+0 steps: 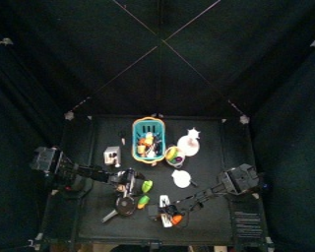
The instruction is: Reorient kiwi to cut
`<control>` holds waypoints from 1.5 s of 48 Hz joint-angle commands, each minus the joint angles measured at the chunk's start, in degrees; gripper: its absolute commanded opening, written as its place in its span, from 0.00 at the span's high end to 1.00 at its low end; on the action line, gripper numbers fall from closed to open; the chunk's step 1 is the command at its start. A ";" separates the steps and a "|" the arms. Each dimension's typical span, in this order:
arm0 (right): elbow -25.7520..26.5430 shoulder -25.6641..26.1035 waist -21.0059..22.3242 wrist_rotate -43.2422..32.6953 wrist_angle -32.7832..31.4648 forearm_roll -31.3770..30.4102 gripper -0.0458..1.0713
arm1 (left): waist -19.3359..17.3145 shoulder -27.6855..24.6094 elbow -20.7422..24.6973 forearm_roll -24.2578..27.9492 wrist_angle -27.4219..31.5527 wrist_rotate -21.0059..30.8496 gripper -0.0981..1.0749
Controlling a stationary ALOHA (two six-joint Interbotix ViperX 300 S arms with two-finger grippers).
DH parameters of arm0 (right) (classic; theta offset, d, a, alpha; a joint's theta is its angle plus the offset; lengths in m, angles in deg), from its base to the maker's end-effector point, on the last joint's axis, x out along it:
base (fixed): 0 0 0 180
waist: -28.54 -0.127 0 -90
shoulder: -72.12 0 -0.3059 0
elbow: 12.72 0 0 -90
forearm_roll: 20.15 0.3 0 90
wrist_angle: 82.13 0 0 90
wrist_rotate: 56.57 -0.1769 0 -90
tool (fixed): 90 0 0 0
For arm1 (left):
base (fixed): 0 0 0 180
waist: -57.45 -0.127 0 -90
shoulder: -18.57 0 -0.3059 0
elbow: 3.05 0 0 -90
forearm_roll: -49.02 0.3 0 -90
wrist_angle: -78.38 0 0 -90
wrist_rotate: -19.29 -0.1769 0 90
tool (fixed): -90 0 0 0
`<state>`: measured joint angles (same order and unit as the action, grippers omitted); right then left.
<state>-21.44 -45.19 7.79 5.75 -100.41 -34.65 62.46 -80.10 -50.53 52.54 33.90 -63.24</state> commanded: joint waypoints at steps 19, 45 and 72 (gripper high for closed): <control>-7.47 12.92 1.05 -0.35 2.55 10.55 0.28 | -0.09 0.70 0.53 0.00 -0.53 0.00 0.05; -14.85 21.09 10.20 -0.44 6.33 19.69 0.28 | 0.26 0.70 0.62 -0.26 -0.53 0.09 0.05; -17.93 34.89 20.65 -0.18 9.32 13.01 0.28 | 0.18 0.70 0.62 -0.26 -0.53 0.09 0.05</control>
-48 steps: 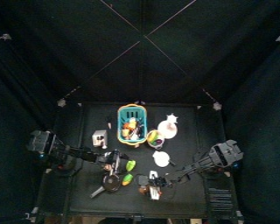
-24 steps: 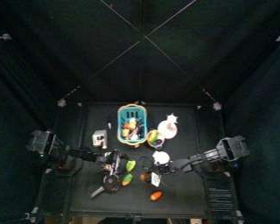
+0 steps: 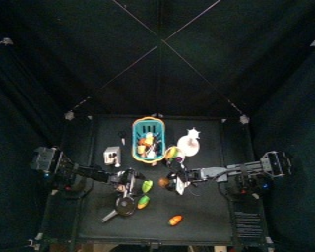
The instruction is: Reorient kiwi to cut
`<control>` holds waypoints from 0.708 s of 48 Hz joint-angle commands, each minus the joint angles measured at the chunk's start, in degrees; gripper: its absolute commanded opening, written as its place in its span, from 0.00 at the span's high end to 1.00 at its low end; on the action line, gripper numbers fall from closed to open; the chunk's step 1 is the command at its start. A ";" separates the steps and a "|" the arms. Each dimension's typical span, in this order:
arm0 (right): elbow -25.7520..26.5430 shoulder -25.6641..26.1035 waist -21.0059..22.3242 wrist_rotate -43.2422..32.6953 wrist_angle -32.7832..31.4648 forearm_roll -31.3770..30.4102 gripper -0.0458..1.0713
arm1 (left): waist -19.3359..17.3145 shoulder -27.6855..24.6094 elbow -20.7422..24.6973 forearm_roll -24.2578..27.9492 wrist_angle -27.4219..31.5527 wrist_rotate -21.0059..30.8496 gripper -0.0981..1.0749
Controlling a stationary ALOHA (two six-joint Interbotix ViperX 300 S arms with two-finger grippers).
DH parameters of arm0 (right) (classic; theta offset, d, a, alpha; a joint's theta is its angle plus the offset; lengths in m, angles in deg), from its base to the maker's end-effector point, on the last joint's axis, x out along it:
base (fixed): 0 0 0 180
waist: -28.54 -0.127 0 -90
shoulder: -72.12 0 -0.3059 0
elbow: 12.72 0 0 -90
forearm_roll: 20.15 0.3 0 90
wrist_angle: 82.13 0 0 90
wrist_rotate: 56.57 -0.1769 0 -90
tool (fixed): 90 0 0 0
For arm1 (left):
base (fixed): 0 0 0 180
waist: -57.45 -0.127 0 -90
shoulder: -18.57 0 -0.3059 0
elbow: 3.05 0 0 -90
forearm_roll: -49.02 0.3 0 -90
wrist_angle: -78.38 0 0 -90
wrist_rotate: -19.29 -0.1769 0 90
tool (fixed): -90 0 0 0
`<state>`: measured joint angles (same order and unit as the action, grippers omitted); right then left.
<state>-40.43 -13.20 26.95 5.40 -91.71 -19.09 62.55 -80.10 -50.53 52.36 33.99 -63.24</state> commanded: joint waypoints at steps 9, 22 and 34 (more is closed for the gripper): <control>2.37 5.63 4.57 0.09 -0.09 -8.96 0.27 | 0.00 0.70 0.62 -0.18 -0.62 0.09 0.05; 6.15 5.71 5.27 0.00 -7.03 -15.29 0.27 | -0.18 0.70 0.53 -0.70 -0.62 0.00 0.05; 11.07 5.98 6.06 -0.26 -12.39 -20.30 0.27 | -0.26 0.70 0.62 -0.79 -0.62 0.00 0.05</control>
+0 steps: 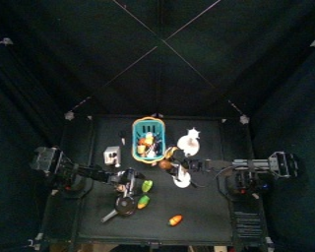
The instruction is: Reorient kiwi to cut
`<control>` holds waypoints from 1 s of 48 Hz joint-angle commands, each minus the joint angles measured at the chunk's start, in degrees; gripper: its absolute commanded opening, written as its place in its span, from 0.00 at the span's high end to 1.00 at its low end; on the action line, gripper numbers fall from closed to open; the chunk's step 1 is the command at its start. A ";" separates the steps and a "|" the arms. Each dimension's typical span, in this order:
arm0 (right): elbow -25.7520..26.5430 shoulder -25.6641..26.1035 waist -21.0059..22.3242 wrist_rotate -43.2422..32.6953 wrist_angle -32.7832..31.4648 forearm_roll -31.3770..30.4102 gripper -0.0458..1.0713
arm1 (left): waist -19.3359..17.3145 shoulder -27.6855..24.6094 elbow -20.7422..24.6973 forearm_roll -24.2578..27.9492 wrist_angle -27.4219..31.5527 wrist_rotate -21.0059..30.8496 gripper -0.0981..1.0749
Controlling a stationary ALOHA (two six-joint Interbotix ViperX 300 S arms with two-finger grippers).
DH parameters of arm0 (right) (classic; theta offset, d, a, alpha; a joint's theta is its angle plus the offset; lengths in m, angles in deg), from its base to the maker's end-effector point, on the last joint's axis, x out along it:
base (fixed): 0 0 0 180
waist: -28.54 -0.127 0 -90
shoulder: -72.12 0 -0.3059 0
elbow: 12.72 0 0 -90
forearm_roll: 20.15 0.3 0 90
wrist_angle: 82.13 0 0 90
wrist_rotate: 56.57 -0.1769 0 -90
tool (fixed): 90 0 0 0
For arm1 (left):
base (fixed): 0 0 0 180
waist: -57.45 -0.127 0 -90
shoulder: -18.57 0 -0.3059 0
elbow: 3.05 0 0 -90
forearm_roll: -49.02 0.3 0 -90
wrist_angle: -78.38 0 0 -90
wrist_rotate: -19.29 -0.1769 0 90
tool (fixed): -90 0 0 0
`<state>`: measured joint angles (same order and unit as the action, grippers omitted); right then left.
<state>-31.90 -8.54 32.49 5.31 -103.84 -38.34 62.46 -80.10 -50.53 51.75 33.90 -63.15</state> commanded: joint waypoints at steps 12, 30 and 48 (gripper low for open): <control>2.64 1.85 1.49 -6.50 -2.64 -7.03 0.27 | -0.18 0.62 0.44 -0.18 -0.35 -0.09 0.05; -3.52 3.52 -4.48 -45.53 -9.93 -36.12 0.27 | -0.18 0.62 0.44 -0.35 -0.35 -0.09 0.05; -9.32 -1.23 -15.82 -82.09 -25.22 -37.79 0.27 | -0.18 0.44 0.79 -0.44 -0.35 0.00 0.05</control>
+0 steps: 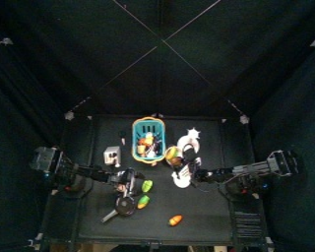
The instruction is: Reorient kiwi to cut
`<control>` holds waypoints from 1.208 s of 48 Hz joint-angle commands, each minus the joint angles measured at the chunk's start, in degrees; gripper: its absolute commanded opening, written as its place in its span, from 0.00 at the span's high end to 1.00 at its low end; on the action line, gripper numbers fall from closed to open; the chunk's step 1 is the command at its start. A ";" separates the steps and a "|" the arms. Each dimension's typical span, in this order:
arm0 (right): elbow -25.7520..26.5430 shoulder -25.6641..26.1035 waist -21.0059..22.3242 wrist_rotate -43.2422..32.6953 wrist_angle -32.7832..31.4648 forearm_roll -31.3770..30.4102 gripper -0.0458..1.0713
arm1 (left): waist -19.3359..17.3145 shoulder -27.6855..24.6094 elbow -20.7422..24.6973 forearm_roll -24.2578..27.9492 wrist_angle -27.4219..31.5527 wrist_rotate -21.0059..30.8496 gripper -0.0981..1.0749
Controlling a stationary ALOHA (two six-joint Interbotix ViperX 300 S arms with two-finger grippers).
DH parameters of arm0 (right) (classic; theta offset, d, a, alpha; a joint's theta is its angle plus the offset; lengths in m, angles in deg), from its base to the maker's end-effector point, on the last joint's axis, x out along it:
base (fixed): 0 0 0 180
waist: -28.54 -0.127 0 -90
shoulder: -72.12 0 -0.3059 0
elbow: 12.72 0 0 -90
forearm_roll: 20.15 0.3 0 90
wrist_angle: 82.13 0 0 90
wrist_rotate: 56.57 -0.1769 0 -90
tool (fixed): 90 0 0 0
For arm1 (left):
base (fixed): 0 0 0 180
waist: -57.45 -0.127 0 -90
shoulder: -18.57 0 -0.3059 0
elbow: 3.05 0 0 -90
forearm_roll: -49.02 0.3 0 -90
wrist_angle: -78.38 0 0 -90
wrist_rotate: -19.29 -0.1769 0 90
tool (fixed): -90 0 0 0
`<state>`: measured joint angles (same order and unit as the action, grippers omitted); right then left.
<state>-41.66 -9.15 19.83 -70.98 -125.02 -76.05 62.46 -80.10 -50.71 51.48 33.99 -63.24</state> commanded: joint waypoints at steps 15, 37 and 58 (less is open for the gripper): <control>3.87 -10.72 -12.04 -26.54 -5.89 3.25 0.27 | -0.26 0.53 1.23 -3.34 -0.44 -0.09 0.05; 12.39 -27.95 -15.03 -38.06 -6.06 13.45 0.27 | -0.26 2.11 0.35 -4.92 -0.62 -0.09 0.05; 16.52 -34.54 -16.17 -38.14 -5.54 16.17 0.26 | -0.09 2.20 0.00 -4.92 -0.62 -0.09 0.05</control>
<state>-26.19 -44.57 3.93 -108.86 -130.64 -59.70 62.38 -78.61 -51.32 46.65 33.99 -63.24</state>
